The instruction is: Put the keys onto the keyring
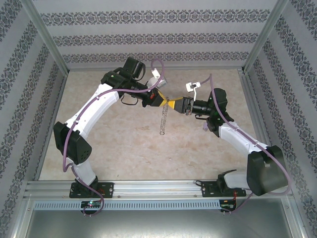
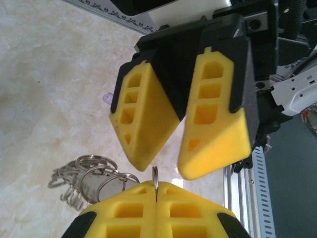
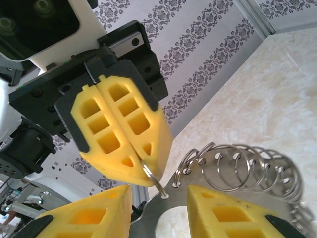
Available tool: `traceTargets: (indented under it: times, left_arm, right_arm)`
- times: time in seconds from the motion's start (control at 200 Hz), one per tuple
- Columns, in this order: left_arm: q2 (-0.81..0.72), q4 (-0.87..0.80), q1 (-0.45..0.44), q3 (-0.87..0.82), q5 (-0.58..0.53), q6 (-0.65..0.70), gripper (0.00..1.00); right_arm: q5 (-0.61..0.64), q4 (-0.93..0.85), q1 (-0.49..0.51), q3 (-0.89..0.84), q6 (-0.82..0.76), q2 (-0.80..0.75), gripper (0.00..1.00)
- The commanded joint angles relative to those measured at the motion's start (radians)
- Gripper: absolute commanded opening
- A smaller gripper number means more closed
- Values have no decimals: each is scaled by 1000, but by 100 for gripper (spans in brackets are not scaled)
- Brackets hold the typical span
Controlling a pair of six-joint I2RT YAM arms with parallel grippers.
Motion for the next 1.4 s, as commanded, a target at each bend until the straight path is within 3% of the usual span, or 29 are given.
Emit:
traceTargets:
  times: [0.0,0.38,0.54,0.66,0.804,0.994,1.314,1.394]
  left_arm:
    - [-5,-8,-3,36,60,11,0]
    - [6,1,-10,33,82,1,0]
    - [15,-3,-12,36,92,4,0]
    - [23,-9,-13,37,101,6,0]
    - [19,34,-12,26,88,-26,3]
    - [-87,351,-1,-126,17,-255,23]
    - [-258,725,27,-318,-201,-636,30]
    - [-290,811,33,-362,-240,-705,37]
  right_arm:
    - [3,49,11,17,-27,5,36]
    - [-10,51,31,37,-28,5,22]
    - [-3,49,30,41,-31,6,12]
    - [-2,51,30,52,-33,12,0]
    - [24,55,26,53,-46,18,0]
    - [73,108,9,50,-48,22,0]
    - [98,216,-1,108,-16,62,0]
    - [104,242,-2,122,-7,76,0]
